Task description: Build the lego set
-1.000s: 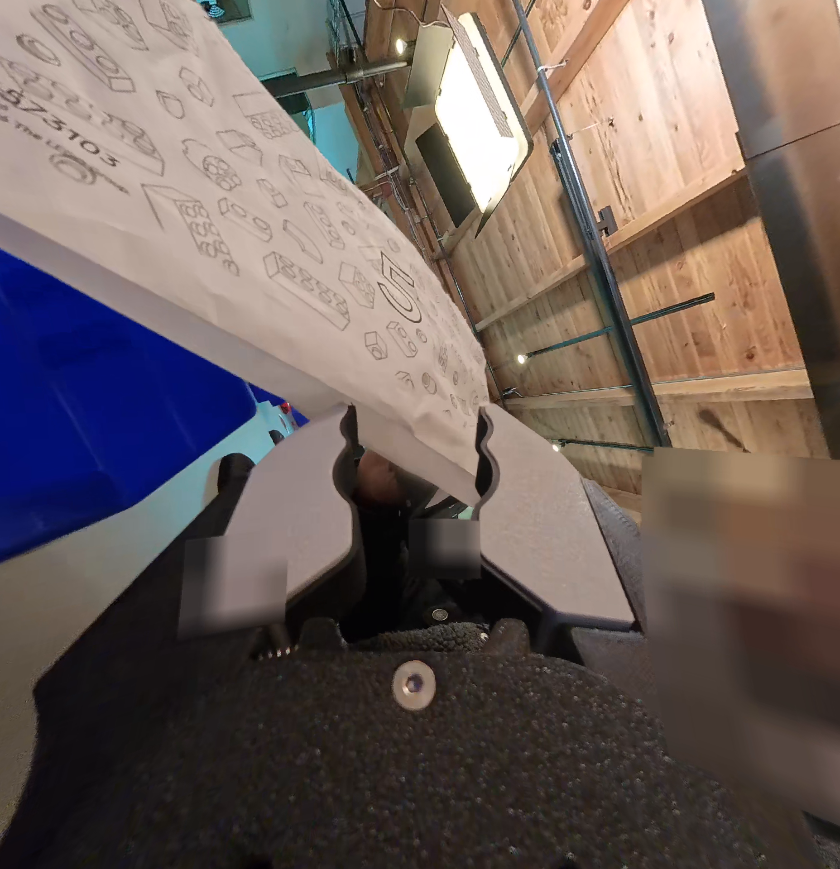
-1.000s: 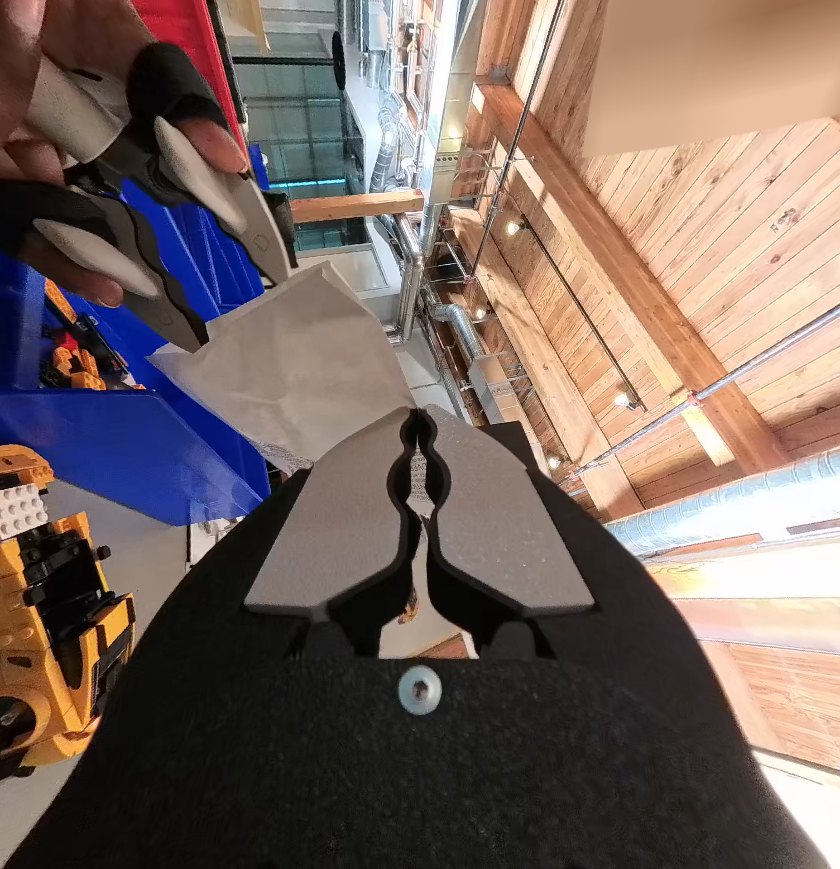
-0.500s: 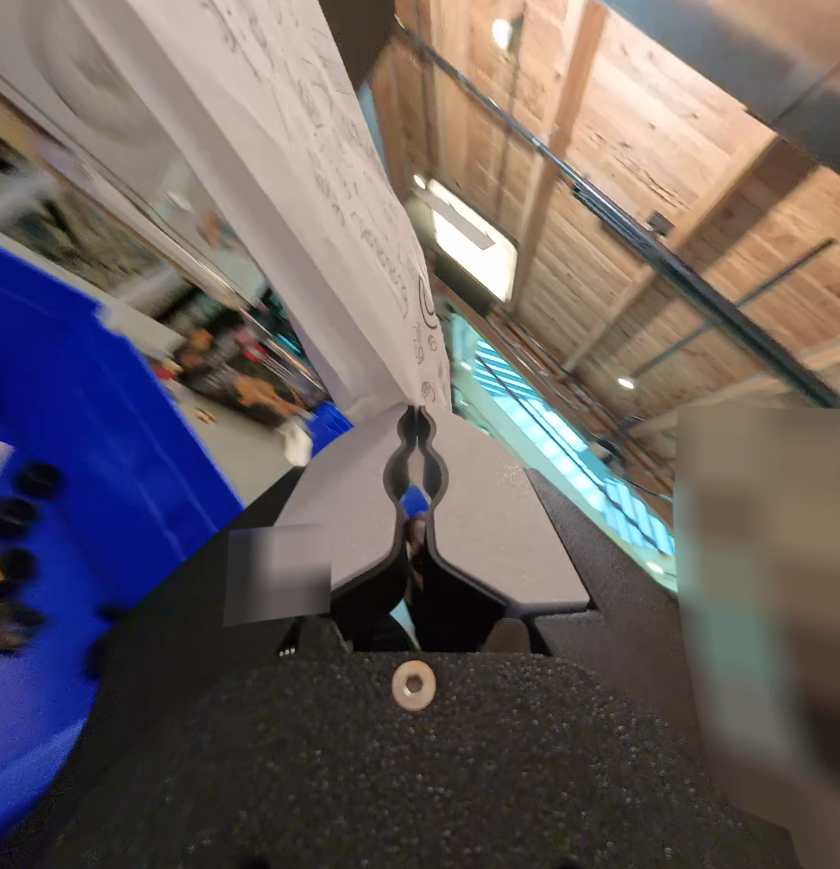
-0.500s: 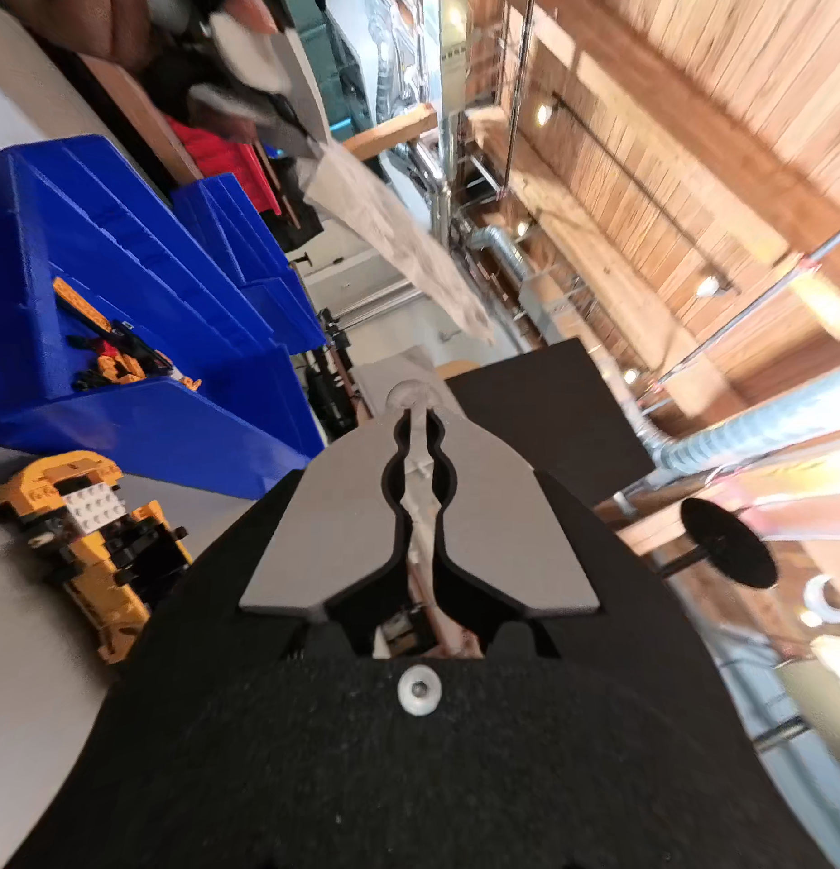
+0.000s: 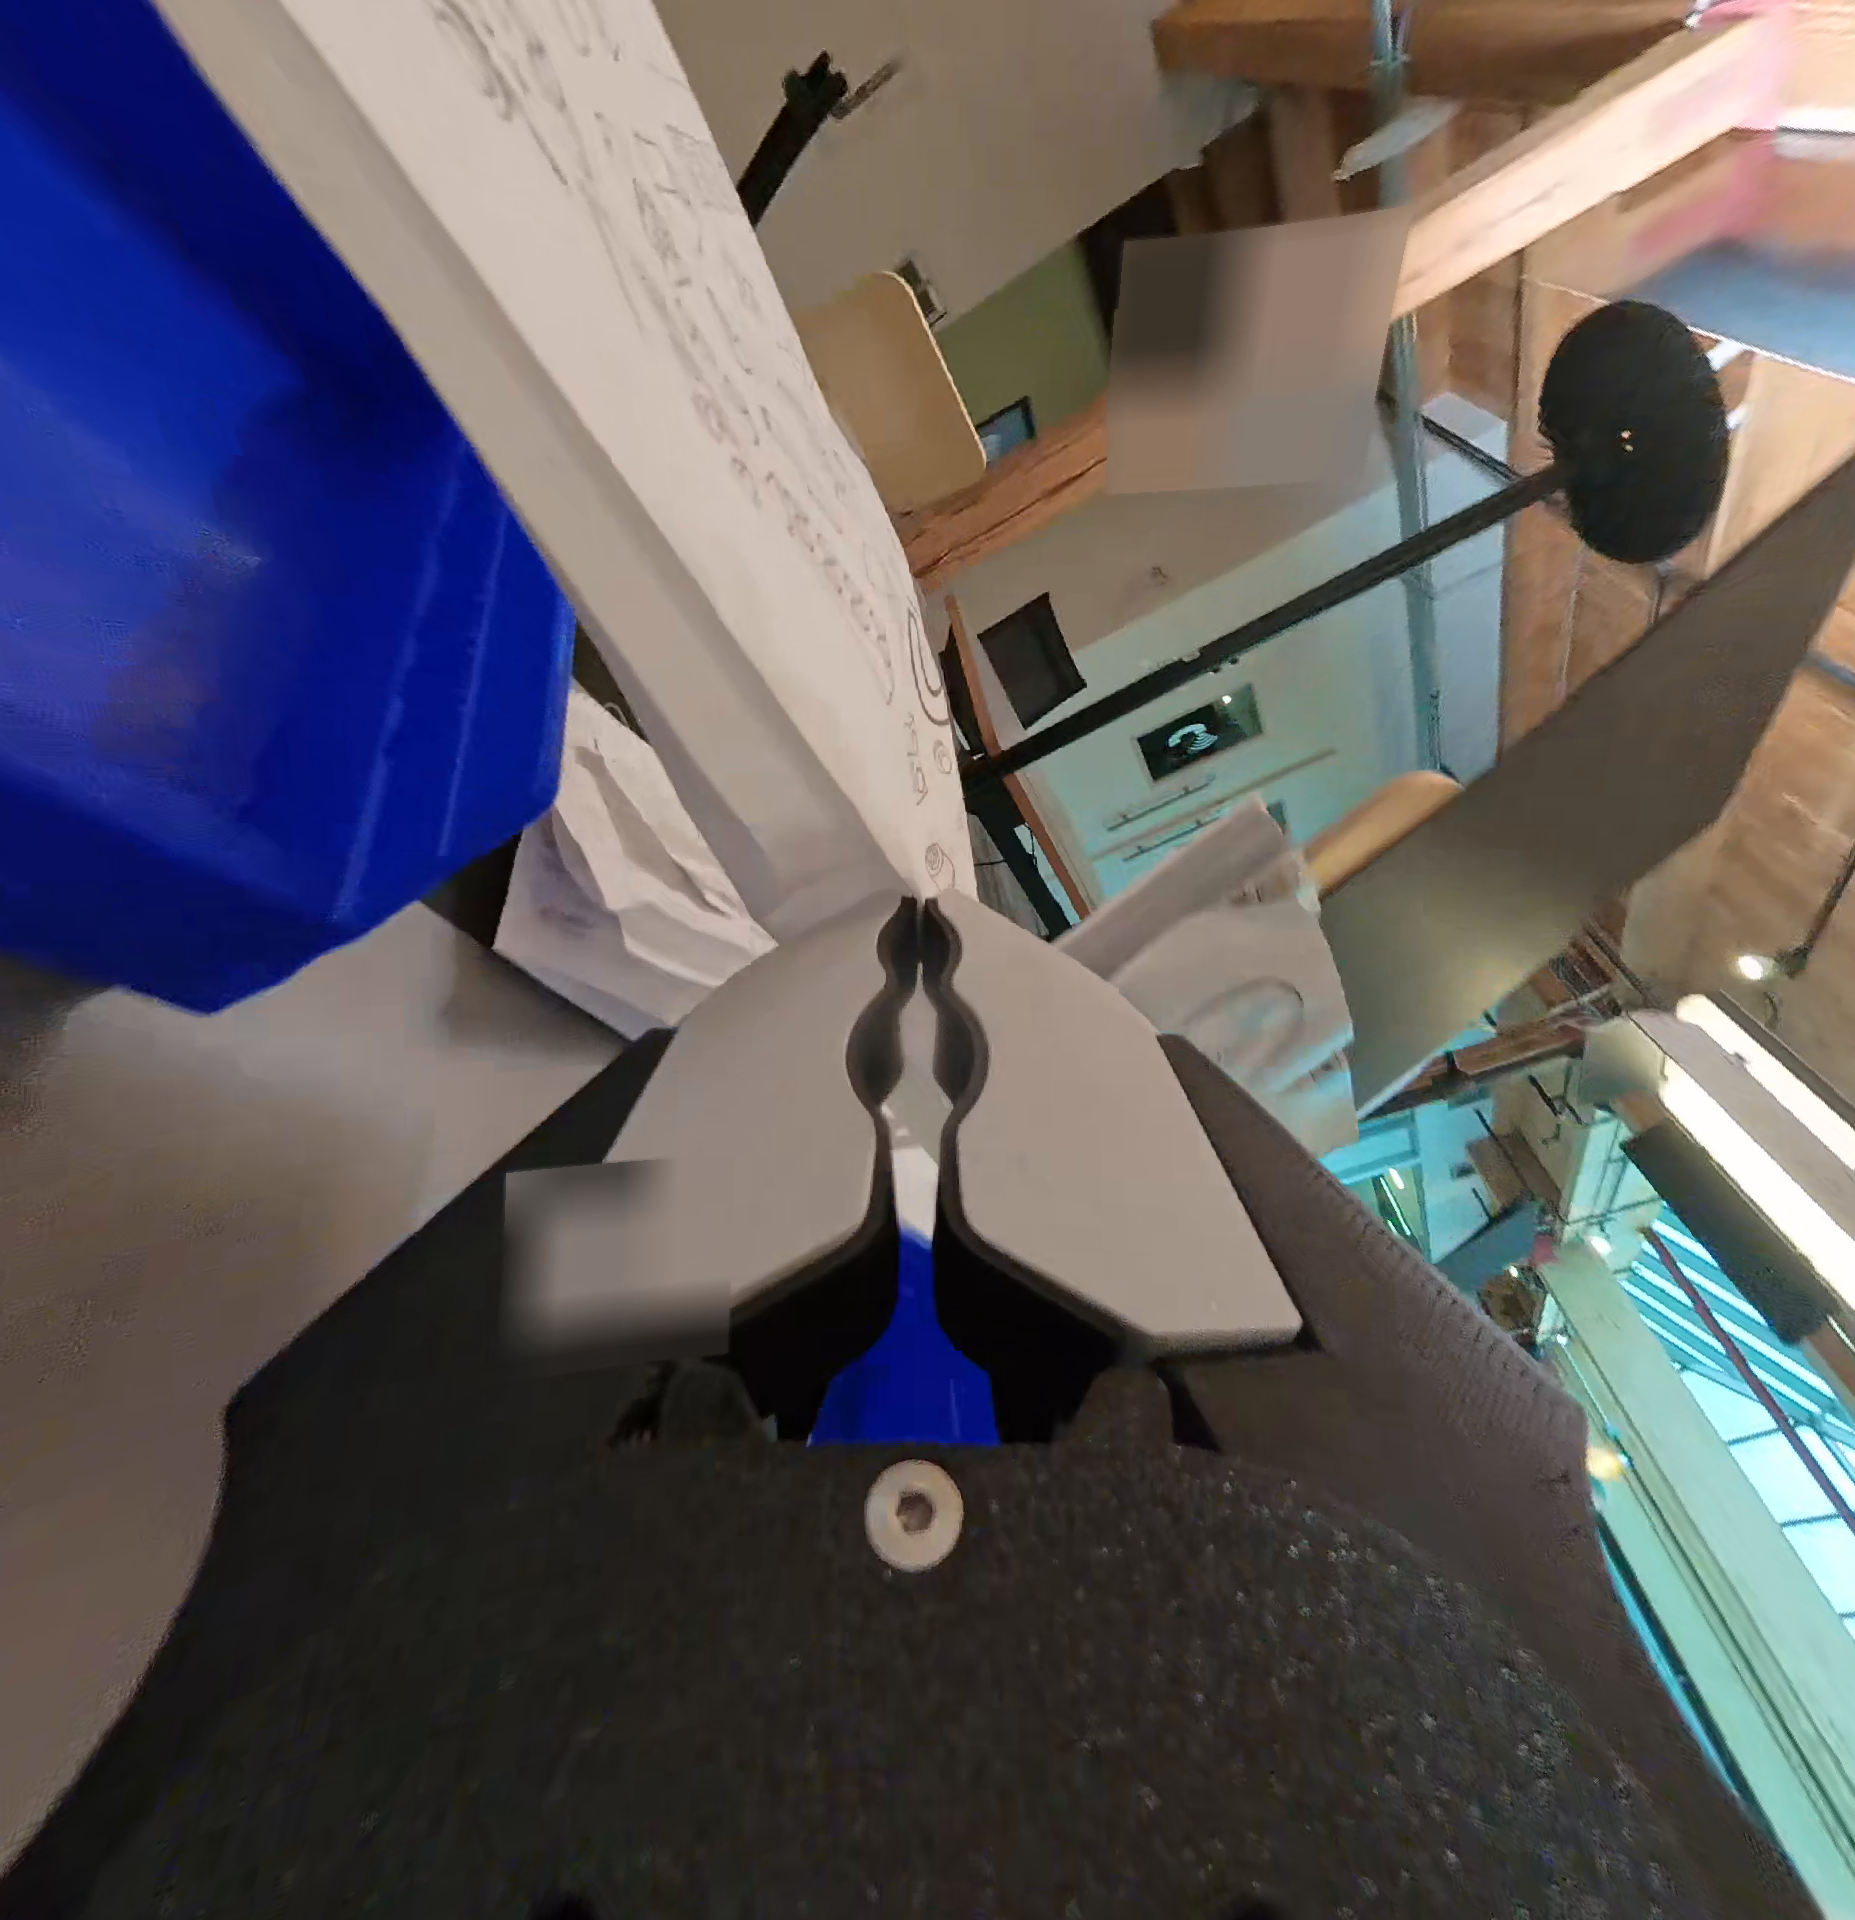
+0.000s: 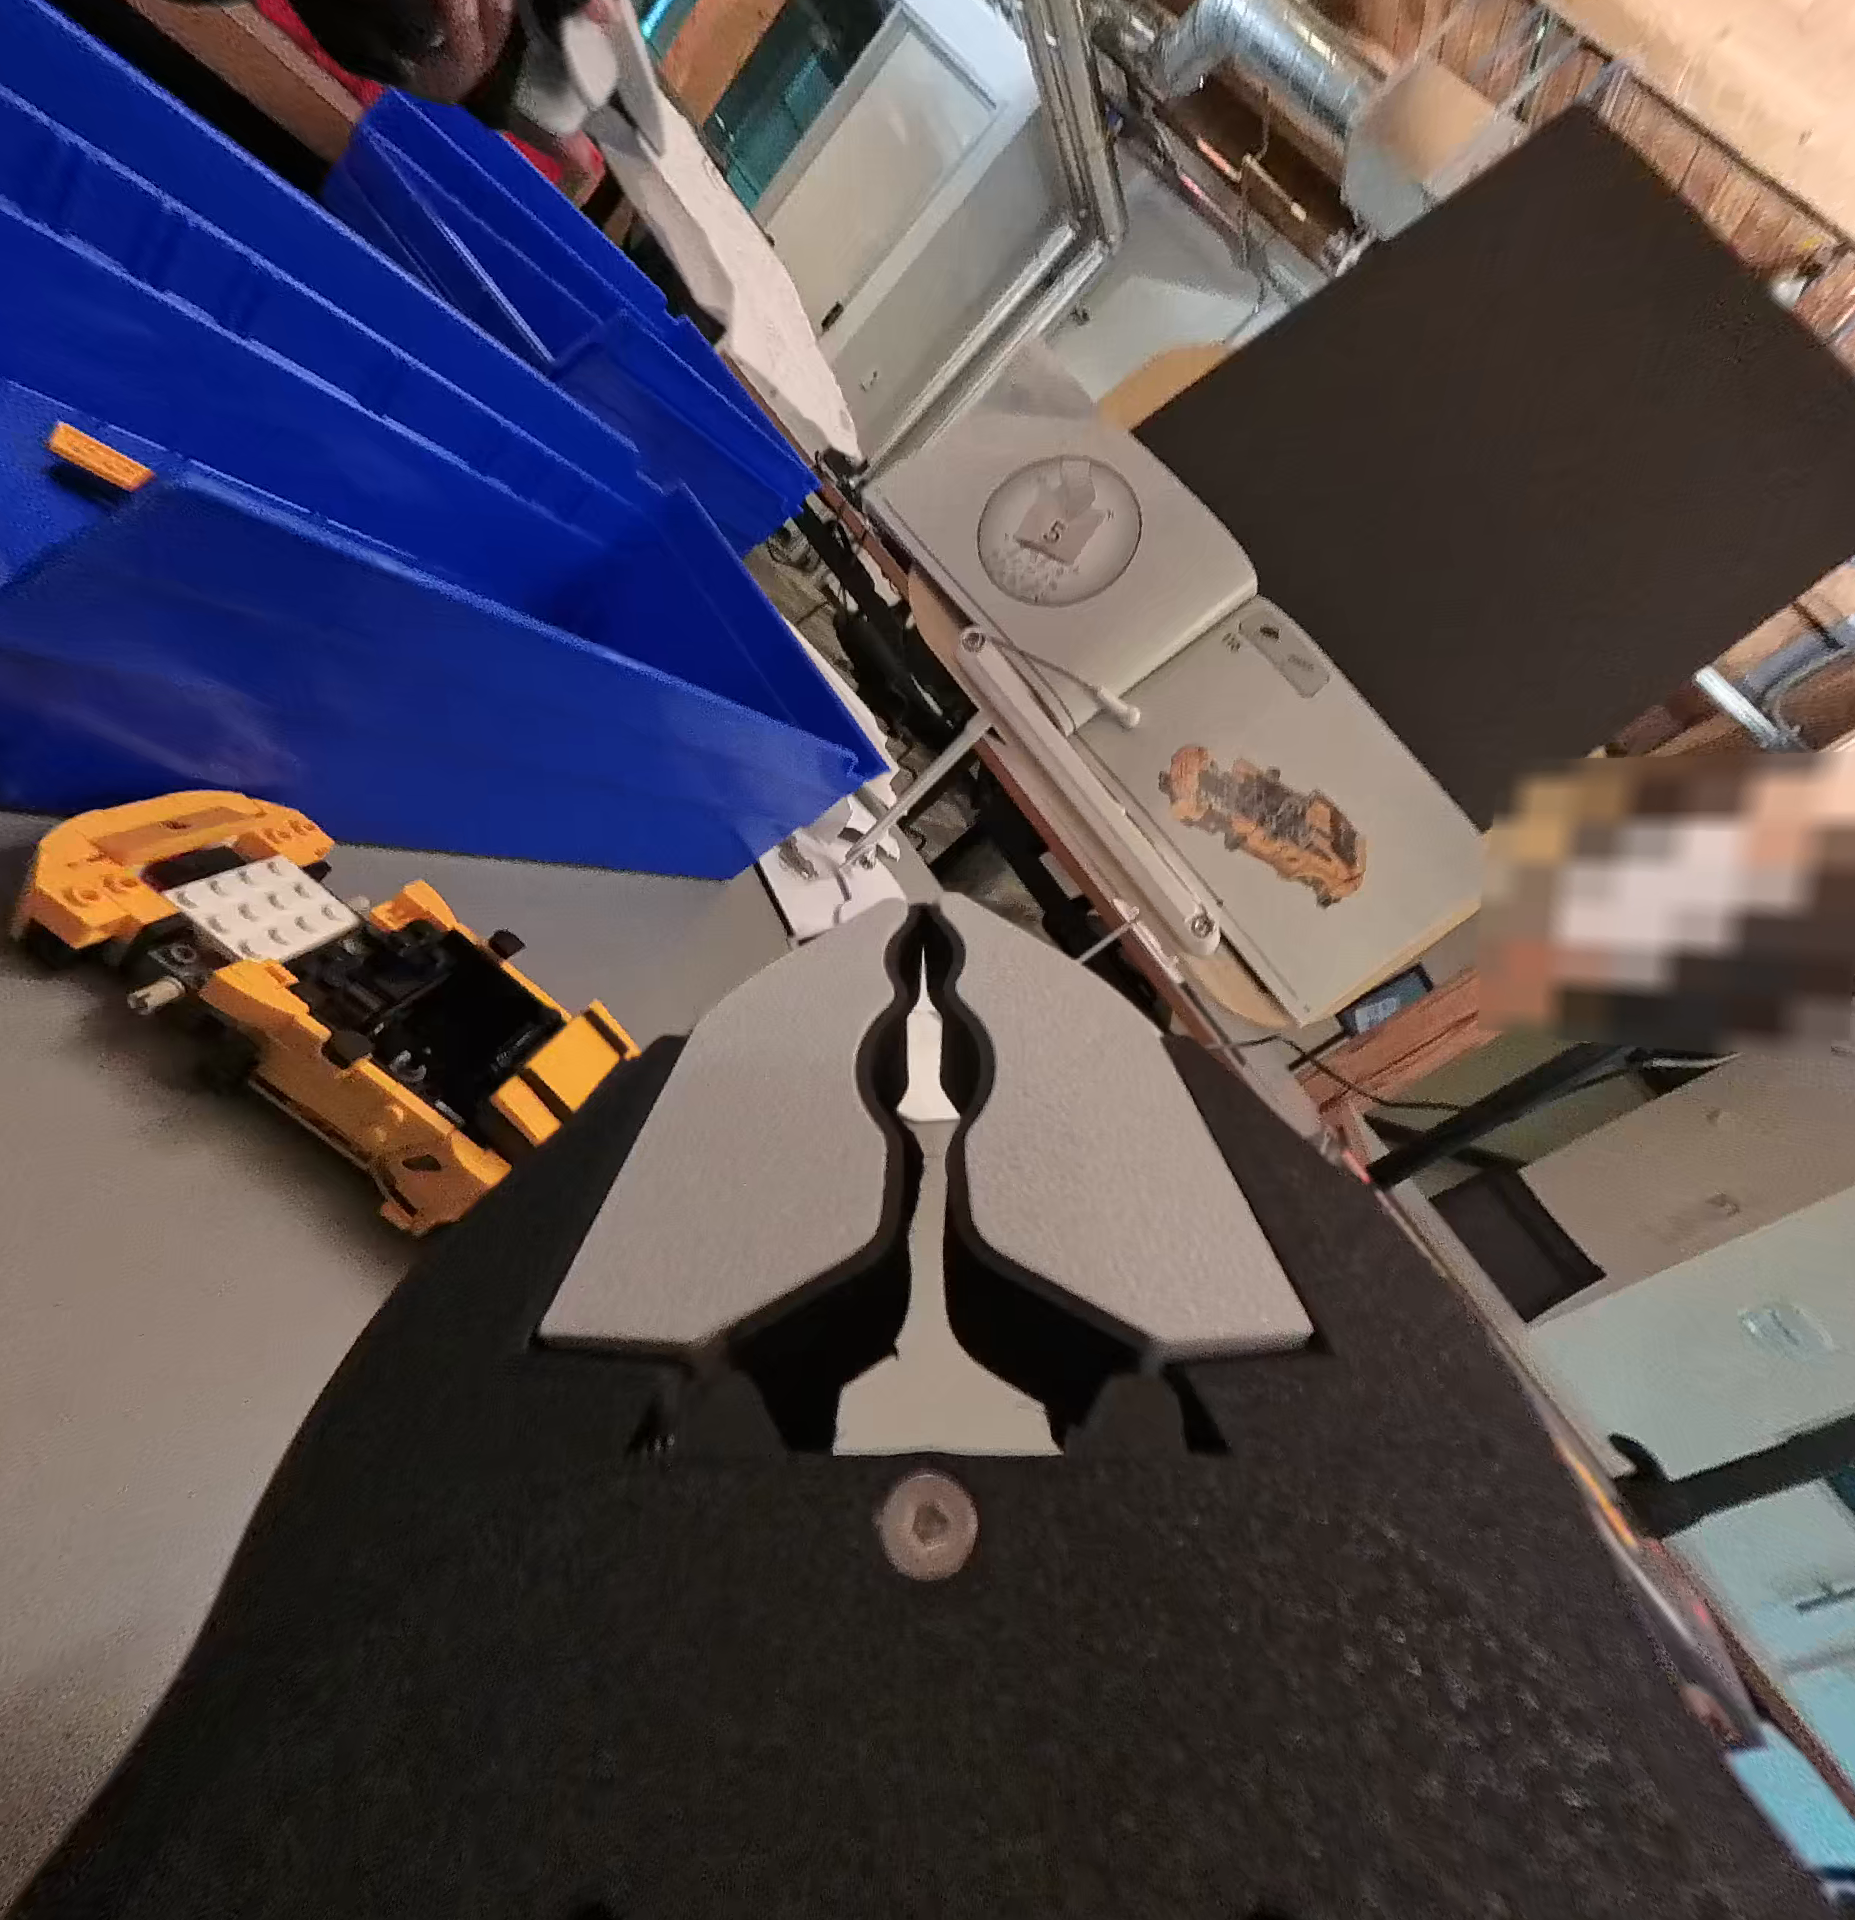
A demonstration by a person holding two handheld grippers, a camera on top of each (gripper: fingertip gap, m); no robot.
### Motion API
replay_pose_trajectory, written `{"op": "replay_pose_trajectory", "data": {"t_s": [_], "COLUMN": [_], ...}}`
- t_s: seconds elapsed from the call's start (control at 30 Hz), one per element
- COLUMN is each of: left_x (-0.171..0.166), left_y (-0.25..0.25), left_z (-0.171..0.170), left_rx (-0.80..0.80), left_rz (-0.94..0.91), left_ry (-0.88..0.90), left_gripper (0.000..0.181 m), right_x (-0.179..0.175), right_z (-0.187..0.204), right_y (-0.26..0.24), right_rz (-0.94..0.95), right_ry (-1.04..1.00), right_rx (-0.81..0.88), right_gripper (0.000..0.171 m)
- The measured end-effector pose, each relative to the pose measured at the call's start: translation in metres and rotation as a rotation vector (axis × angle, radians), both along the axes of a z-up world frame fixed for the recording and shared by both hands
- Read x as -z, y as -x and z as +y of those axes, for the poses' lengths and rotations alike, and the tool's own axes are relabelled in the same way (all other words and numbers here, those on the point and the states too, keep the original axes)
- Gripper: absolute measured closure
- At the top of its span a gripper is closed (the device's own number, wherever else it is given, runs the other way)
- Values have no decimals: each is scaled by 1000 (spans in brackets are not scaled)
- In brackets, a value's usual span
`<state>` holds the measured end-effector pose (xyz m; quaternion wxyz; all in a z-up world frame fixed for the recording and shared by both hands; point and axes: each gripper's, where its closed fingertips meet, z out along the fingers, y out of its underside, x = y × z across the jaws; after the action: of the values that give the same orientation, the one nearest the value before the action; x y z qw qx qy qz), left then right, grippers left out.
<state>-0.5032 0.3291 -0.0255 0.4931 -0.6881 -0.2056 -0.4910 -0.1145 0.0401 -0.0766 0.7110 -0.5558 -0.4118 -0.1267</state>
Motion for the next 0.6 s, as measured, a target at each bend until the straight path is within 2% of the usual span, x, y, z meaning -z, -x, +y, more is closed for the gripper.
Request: {"op": "replay_pose_trajectory", "data": {"t_s": [0.13,0.3,0.43,0.6], "left_x": [5,29,52,75], "left_y": [-33,-85,-122,-149], "left_z": [48,87,102,105], "left_rx": [-3,6,22,39], "left_rz": [17,28,45,99], "left_ry": [64,174,244,303], "left_gripper": [181,181,181,180], "right_x": [9,16,19,19], "right_z": [11,15,16,17], "right_y": [-14,-19,-22,-27], "right_rz": [24,16,37,76], "right_ry": [43,62,87,118], "right_rx": [31,42,35,31], "right_gripper": [171,171,171,171]}}
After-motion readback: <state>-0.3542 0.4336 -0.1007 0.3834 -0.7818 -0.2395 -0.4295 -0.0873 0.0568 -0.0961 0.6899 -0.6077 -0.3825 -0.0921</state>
